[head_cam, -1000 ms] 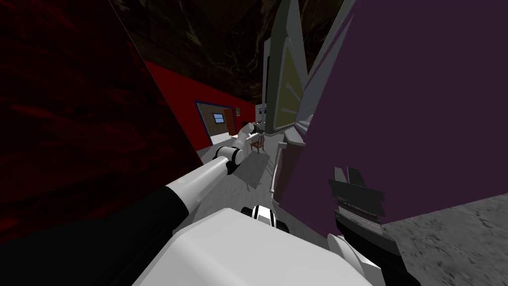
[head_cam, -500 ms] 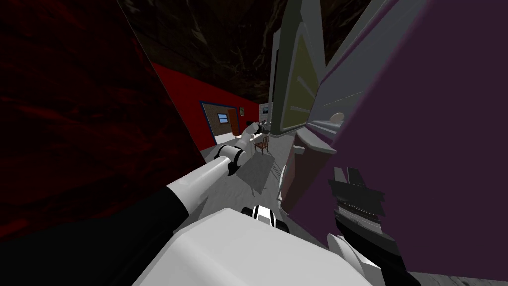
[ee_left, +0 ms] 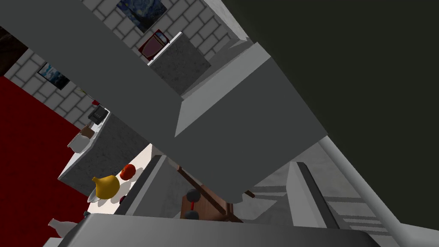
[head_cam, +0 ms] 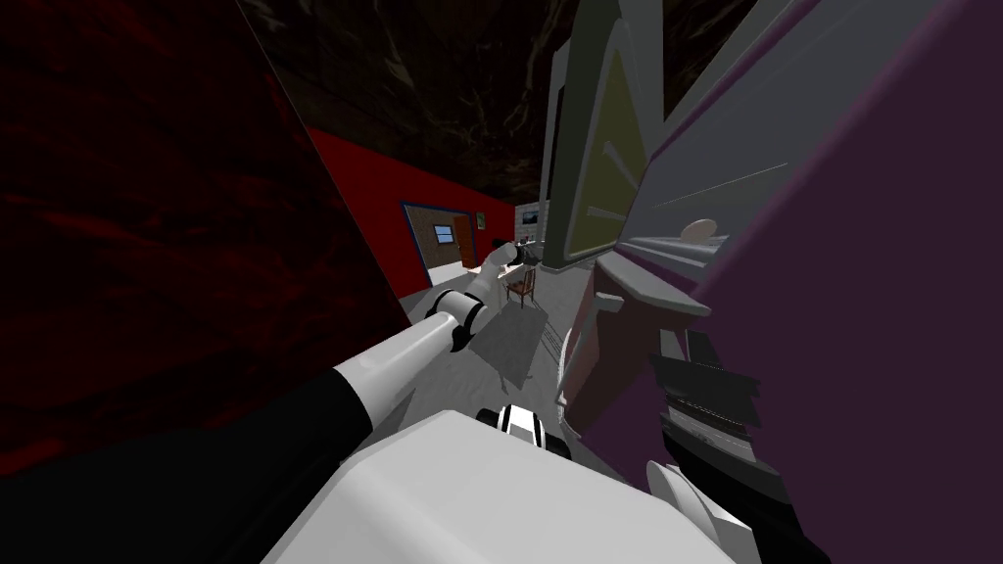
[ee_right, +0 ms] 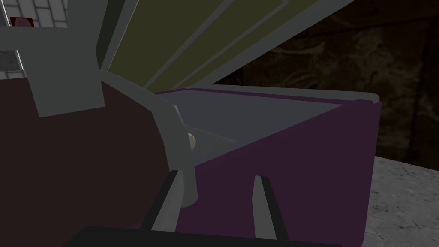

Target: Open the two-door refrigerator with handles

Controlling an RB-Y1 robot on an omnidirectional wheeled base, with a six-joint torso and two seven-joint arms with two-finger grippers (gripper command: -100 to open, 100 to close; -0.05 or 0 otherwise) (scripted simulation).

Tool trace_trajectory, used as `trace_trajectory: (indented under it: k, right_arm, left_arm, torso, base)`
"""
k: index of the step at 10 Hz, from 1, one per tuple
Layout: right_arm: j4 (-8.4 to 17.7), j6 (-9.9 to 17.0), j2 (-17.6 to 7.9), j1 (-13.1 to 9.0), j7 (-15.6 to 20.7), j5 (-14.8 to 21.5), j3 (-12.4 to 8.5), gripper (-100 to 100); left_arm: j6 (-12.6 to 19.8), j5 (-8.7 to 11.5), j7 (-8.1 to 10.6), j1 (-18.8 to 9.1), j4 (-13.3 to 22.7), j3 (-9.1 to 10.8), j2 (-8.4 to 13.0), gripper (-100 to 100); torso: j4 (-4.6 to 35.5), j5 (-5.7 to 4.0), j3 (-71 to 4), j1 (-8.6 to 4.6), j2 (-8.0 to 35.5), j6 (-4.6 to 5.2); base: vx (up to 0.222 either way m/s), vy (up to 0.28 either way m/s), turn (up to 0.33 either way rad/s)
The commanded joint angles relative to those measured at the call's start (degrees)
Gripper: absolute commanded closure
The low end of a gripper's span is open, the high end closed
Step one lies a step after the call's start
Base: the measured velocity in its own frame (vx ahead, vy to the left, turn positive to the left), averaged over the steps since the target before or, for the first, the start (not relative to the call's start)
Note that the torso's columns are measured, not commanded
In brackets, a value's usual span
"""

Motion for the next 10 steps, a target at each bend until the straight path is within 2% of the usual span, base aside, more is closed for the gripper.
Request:
trace_trajectory:
  k: [1, 2, 3, 4, 5, 6, 9, 10]
  right_arm:
    - [0.00, 0.00, 0.01, -0.01, 0.00, 0.00, 0.01, 0]
    - [-0.01, 0.00, 0.00, 0.01, 0.00, 0.00, 0.00, 0]
    - [0.00, 0.00, 0.00, 0.01, 0.00, 0.00, 0.00, 0]
    - [0.00, 0.00, 0.00, 0.02, 0.00, 0.00, -0.01, 0]
    - [0.00, 0.00, 0.00, 0.00, 0.00, 0.00, 0.00, 0]
    - [0.00, 0.00, 0.01, -0.01, 0.00, 0.00, 0.01, 0]
    - [0.00, 0.00, 0.00, 0.00, 0.00, 0.00, 0.00, 0]
    - [0.00, 0.00, -0.01, 0.01, 0.00, 0.00, -0.01, 0]
  left_arm:
    - [-0.58, 4.57, -0.85, -1.62, -0.09, -3.35, -0.93, 100]
    - [-0.58, 6.82, -0.85, -1.62, -0.09, -4.67, -0.93, 100]
    - [-0.02, 8.82, 0.07, -1.46, -1.72, -6.53, -2.09, 100]
    - [-0.02, 10.64, 0.07, -1.46, -0.79, -7.96, -2.09, 100]
    - [-0.02, 10.64, 0.07, -1.46, -1.29, -9.00, -2.09, 100]
    - [0.15, 10.26, -0.24, -1.04, -1.34, -8.31, -1.88, 100]
    - [1.44, 12.06, -0.85, -0.97, -2.95, -8.92, -2.79, 100]
    - [1.44, 12.06, -0.85, -0.97, -2.95, -8.92, -2.79, 100]
  torso:
    - [-0.04, -0.07, 0.04, -0.36, 0.11, -0.06]
    - [-0.08, 0.04, 0.03, 0.05, 0.02, -0.26]
    - [-0.10, 0.09, 0.02, 0.02, 0.02, -0.24]
    - [-0.16, 0.08, -0.06, 0.01, -0.11, -0.28]
    - [-0.24, 0.11, 0.01, 0.07, 0.04, -0.28]
    - [-0.30, 0.05, 0.20, -0.17, 0.32, -0.33]
    - [-0.27, 0.09, -0.22, 0.04, -0.30, -0.17]
    - [-0.26, 0.09, -0.26, 0.07, -0.39, -0.11]
  base:
    - [0.141, 0.199, 0.159]
    - [0.183, 0.179, 0.085]
    - [0.241, 0.177, 0.188]
    - [0.201, 0.200, 0.080]
    - [0.089, 0.114, -0.039]
    - [0.027, 0.035, -0.011]
    - [0.198, 0.150, -0.068]
    - [0.182, 0.192, -0.065]
